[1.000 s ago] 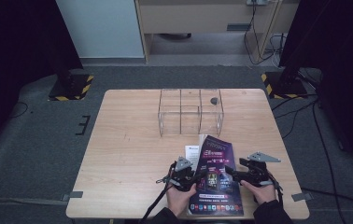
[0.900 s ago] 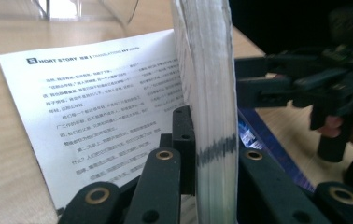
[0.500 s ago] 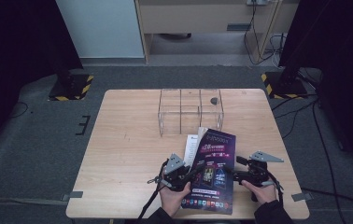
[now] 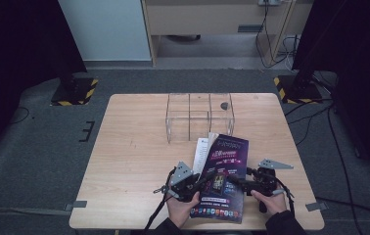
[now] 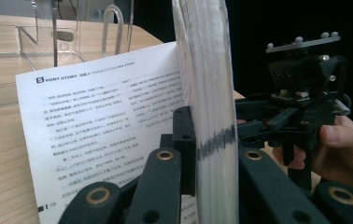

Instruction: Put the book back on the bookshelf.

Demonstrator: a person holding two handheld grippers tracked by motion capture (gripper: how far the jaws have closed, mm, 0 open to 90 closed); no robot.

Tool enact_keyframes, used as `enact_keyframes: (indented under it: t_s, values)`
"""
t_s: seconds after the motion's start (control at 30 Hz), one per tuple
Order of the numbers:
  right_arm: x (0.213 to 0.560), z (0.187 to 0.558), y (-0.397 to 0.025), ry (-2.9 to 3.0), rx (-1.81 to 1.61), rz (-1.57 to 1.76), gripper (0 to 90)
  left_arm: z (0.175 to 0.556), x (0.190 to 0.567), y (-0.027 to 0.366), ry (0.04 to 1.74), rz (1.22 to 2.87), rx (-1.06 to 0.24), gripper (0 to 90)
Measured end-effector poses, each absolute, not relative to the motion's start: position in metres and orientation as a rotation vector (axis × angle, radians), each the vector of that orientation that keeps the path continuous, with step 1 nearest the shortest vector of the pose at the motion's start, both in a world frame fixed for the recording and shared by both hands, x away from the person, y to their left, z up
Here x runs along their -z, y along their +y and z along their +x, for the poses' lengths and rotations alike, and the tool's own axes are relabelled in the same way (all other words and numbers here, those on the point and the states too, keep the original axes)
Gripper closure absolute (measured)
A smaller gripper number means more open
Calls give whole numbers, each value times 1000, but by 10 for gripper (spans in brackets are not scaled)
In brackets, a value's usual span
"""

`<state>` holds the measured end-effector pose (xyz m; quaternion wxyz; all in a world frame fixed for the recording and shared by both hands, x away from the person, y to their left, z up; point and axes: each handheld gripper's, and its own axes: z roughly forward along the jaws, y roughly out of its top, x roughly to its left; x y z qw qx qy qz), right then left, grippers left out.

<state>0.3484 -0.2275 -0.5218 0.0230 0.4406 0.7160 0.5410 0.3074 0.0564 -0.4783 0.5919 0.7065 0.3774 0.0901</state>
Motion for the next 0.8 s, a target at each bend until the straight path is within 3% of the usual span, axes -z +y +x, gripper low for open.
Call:
enact_keyframes:
  t_s: [0.13, 0.43, 0.47, 0.67, 0.73, 0.8]
  values:
    - [524, 350, -225, 2254, -1705, 1372, 188, 307, 478, 56, 867, 1643, -209, 832]
    - [523, 348, -219, 2326, -1714, 1404, 341, 307, 481, 54, 869, 1649, -210, 832]
    - [522, 348, -220, 2329, -1696, 1423, 403, 308, 482, 54, 871, 1651, -210, 831]
    - [518, 347, -224, 2325, -1698, 1477, 538, 309, 484, 56, 892, 1660, -215, 830]
    - [515, 346, -226, 2313, -1726, 1494, 636, 310, 484, 57, 900, 1665, -216, 829]
    - [513, 345, -226, 2309, -1735, 1502, 658, 312, 484, 58, 911, 1671, -218, 828]
